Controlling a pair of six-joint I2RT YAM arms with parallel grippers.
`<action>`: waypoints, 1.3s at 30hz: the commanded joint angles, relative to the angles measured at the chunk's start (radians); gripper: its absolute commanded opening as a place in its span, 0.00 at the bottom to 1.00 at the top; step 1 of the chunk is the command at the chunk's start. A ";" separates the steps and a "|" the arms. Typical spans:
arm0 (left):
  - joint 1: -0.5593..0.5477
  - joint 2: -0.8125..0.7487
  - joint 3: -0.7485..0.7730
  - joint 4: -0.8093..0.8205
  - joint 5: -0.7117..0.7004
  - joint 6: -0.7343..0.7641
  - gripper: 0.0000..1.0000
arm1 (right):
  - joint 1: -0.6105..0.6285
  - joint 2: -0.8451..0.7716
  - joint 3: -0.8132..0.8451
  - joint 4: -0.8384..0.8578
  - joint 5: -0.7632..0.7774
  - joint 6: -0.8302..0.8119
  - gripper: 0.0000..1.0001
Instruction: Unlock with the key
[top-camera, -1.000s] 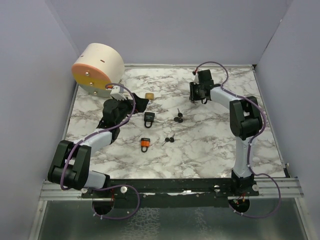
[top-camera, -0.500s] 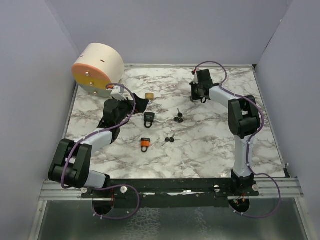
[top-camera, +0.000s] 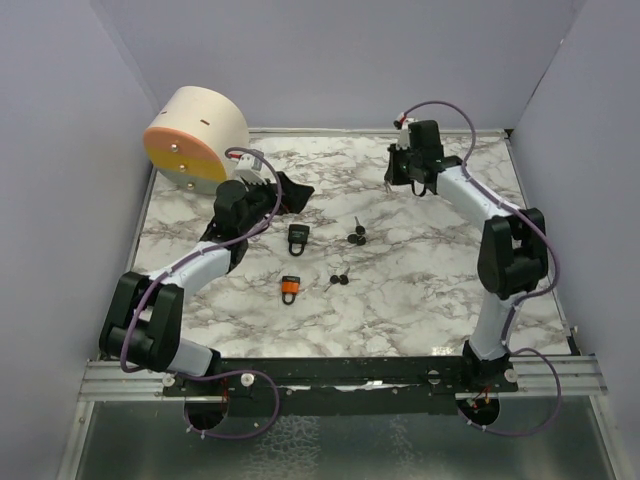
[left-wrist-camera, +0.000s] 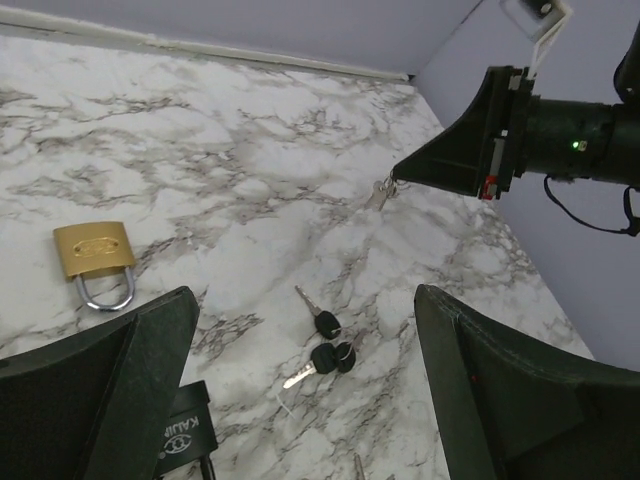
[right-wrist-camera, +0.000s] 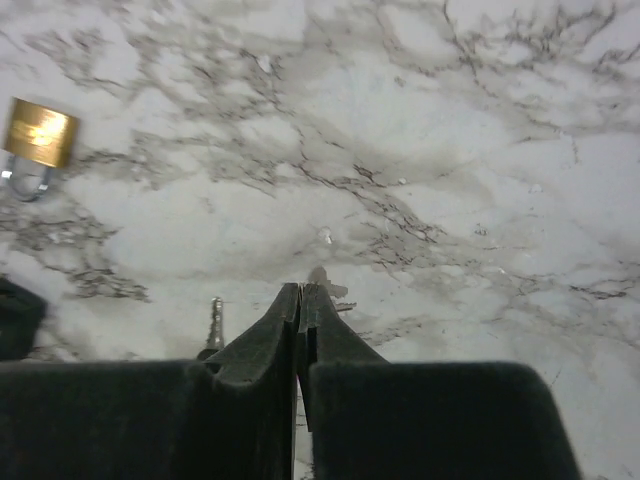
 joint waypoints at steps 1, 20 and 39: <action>-0.045 0.002 0.054 -0.029 0.061 0.003 0.92 | 0.006 -0.150 -0.047 0.005 -0.086 0.014 0.01; -0.191 -0.024 0.026 -0.077 0.026 0.255 0.93 | 0.008 -0.576 -0.378 0.142 -0.435 0.040 0.01; -0.315 0.145 0.043 0.112 0.055 0.374 0.72 | 0.020 -0.588 -0.380 0.192 -0.623 0.083 0.01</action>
